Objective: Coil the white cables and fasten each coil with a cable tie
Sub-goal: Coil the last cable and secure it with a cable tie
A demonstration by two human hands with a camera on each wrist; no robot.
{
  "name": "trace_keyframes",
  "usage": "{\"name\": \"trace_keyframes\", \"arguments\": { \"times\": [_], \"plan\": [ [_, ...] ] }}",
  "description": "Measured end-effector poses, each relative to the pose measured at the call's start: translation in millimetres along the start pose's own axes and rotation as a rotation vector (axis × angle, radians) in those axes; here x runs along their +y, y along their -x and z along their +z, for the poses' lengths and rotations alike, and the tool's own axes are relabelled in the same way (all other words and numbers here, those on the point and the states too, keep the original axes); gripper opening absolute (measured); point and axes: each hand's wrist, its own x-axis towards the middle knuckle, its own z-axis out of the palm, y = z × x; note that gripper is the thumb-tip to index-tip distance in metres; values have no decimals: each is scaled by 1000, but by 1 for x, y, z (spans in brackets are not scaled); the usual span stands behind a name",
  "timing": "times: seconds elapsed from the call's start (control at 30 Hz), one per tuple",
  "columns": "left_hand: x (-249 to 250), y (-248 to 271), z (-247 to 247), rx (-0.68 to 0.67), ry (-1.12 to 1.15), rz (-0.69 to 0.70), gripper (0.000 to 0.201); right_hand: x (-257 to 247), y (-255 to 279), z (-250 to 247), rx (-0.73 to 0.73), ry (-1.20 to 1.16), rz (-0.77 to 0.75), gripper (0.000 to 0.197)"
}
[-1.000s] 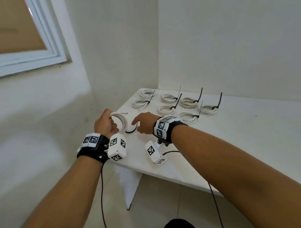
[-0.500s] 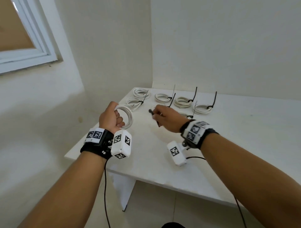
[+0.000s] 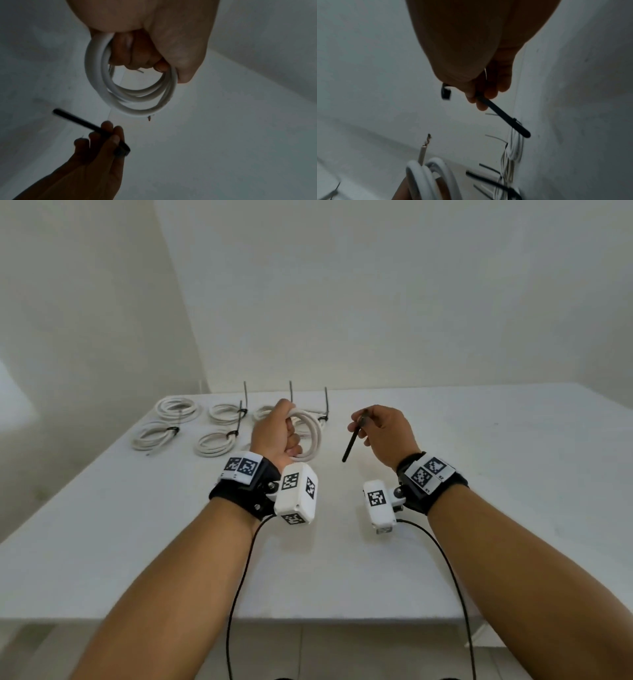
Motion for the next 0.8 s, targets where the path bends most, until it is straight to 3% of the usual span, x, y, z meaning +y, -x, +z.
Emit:
{"name": "trace_keyframes", "arguments": {
  "times": [0.23, 0.33, 0.47, 0.57, 0.7, 0.8],
  "plan": [
    [-37, -1, 65, -177, -210, -47, 36, 22, -16, -30, 83, -289, 277, 17],
    [-50, -5, 66, -209, -290, -41, 33, 22, -13, -30, 13, -399, 318, 13],
    [-59, -9, 63, -230, -350, -20, 41, 18, -10, -31, -156, -198, 349, 19],
    [-65, -6, 59, -241, -394, -7, 36, 13, -1, -31, -251, -236, 382, 9],
    [-65, -3, 60, -225, -449, 31, 19, 5, 4, -36, -253, -317, 390, 14],
    [-61, -1, 61, -271, -379, -14, 22, 0, 6, -37, -200, -255, 330, 17]
  ]
}}
